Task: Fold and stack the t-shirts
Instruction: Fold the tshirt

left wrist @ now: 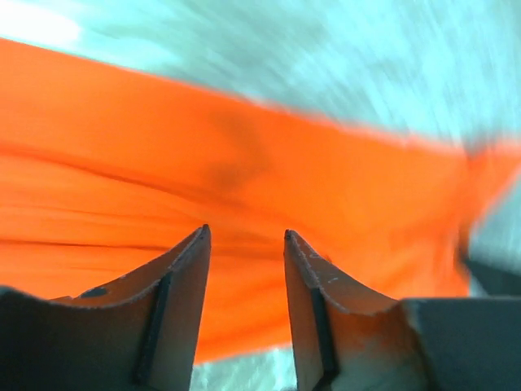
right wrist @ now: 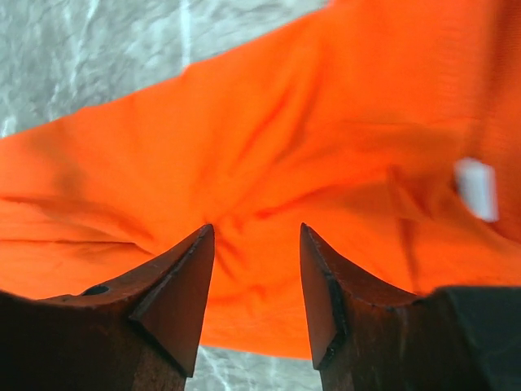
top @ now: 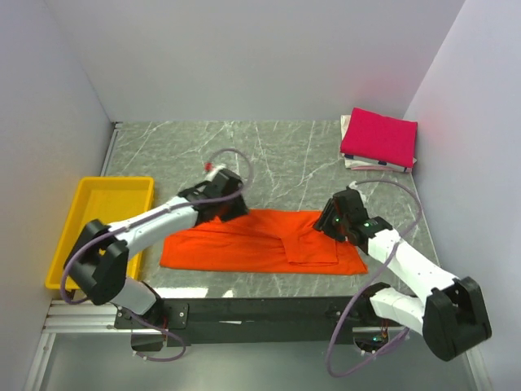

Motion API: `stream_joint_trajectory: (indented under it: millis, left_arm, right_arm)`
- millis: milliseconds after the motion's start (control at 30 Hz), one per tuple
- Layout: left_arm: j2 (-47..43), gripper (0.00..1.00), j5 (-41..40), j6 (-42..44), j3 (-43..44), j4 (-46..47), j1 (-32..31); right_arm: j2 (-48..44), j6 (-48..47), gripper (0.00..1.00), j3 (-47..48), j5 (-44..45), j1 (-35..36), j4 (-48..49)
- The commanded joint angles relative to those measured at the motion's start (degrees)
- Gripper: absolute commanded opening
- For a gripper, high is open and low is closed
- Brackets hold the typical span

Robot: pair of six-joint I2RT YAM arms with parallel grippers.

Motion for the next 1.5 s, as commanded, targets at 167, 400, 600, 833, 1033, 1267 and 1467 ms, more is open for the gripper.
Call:
stream_joint_trajectory:
  millis: [167,400,600,833,1033,1267,1467]
  left_arm:
    - [2.4,0.37,-4.9,-4.8,3.2,-9.7,11.5]
    - [3.2,0.40,-9.4,-10.9,1.2,-13.0,15.3]
    - [1.5,0.41,-10.9,-12.1,-2.4,-15.0,20.8]
    - [-1.7,0.46,-9.1,-11.4,-9.1,-12.2,25.4]
    - [-3.3,0.45,-4.8,-8.0,-13.0,-8.0,28.5]
    - [-7.2,0.44,-4.1,-6.3,-11.8,-9.4,28.6]
    - [-6.7,0.40,-6.2,-8.4,-9.8,-11.5,28.6]
  right_arm:
    - [9.9,2.6,0.52,5.4,2.2,2.8,7.9]
    - [12.3,2.9,0.53,5.3,4.9,-1.8,9.1]
    - [17.3,2.0,0.53,4.0,1.9,-8.8,10.5]
    - [18.8,0.7,0.55,1.3,-0.6,-15.2,12.4]
    - [16.7,-1.5,0.55,2.4,-1.9,-16.9,11.6]
    - [7.1,-2.7,0.56,4.7,0.0,-12.5,5.6]
    - [3.9,-0.5,0.55,7.1,4.1,0.8,3.6]
